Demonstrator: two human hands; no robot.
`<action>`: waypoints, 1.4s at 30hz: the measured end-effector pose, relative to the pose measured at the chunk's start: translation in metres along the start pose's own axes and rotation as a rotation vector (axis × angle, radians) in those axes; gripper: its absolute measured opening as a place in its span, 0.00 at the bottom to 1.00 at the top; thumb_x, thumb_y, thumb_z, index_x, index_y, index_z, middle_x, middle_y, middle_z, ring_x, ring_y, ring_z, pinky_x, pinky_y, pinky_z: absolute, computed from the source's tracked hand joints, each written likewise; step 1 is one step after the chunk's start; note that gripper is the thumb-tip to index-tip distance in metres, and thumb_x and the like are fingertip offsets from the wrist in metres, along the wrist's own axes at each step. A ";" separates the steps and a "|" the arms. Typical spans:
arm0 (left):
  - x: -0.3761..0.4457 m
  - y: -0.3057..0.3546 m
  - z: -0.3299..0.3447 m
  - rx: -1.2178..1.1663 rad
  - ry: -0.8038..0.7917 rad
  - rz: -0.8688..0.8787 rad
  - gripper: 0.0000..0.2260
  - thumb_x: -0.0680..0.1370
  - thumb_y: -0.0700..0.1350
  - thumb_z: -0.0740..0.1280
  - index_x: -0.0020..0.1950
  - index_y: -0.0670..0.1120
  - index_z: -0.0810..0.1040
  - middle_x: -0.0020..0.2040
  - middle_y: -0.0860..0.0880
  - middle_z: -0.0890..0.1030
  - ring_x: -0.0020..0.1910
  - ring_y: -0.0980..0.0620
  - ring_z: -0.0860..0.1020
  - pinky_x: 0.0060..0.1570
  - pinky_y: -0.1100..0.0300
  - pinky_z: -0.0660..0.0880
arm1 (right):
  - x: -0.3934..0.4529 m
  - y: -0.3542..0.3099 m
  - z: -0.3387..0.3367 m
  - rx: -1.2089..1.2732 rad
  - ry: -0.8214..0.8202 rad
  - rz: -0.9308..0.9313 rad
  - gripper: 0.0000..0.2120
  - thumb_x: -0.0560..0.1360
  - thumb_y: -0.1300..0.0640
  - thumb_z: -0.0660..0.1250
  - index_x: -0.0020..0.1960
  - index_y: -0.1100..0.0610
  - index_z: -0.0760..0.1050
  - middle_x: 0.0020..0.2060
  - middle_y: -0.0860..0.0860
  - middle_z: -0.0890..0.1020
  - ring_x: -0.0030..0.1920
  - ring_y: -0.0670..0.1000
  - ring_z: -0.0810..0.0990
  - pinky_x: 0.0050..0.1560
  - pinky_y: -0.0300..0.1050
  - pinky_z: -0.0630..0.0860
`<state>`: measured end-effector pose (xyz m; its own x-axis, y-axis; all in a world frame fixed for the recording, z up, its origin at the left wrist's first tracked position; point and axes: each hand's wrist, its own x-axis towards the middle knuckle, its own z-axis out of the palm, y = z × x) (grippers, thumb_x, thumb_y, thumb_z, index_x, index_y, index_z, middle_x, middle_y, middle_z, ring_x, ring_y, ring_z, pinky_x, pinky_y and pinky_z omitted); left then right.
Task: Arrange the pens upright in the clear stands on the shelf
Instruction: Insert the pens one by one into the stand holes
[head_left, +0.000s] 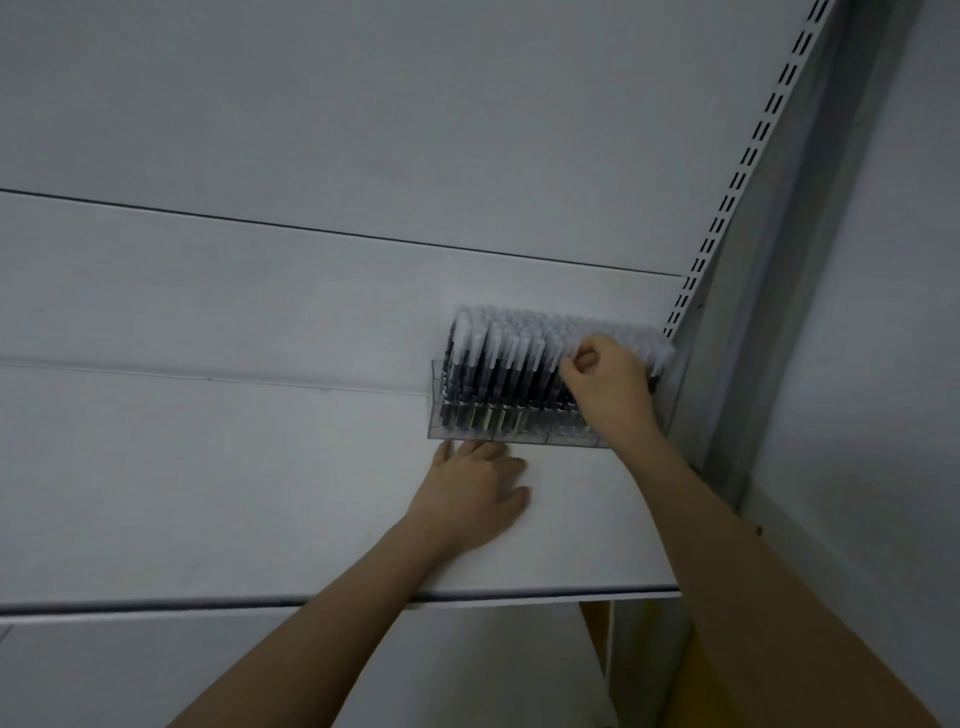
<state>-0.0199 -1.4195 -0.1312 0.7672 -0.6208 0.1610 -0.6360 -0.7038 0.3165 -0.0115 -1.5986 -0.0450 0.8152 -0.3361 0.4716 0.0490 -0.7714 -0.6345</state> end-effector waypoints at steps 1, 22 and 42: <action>0.000 0.000 0.000 -0.004 0.013 -0.001 0.19 0.81 0.56 0.56 0.68 0.53 0.75 0.71 0.51 0.73 0.72 0.50 0.67 0.73 0.45 0.59 | -0.004 0.002 0.003 -0.014 -0.019 0.018 0.11 0.79 0.60 0.67 0.40 0.62 0.71 0.32 0.54 0.74 0.33 0.50 0.72 0.41 0.46 0.72; -0.235 -0.082 -0.141 0.147 0.112 -0.659 0.25 0.82 0.63 0.52 0.76 0.54 0.65 0.76 0.50 0.67 0.75 0.47 0.64 0.74 0.43 0.58 | -0.155 -0.188 0.074 -0.150 -0.673 -0.318 0.25 0.82 0.40 0.57 0.72 0.53 0.69 0.68 0.52 0.74 0.66 0.54 0.73 0.65 0.51 0.71; -0.591 -0.438 -0.357 0.045 0.347 -1.076 0.29 0.78 0.64 0.62 0.75 0.53 0.66 0.74 0.47 0.69 0.70 0.46 0.70 0.67 0.45 0.70 | -0.292 -0.639 0.371 -0.090 -0.899 -0.676 0.27 0.81 0.38 0.56 0.75 0.51 0.66 0.73 0.50 0.71 0.71 0.54 0.69 0.68 0.52 0.67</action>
<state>-0.1650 -0.6213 -0.0311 0.8947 0.4397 0.0782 0.3718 -0.8304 0.4150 -0.0670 -0.8068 -0.0047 0.7584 0.6484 0.0668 0.6259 -0.6958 -0.3522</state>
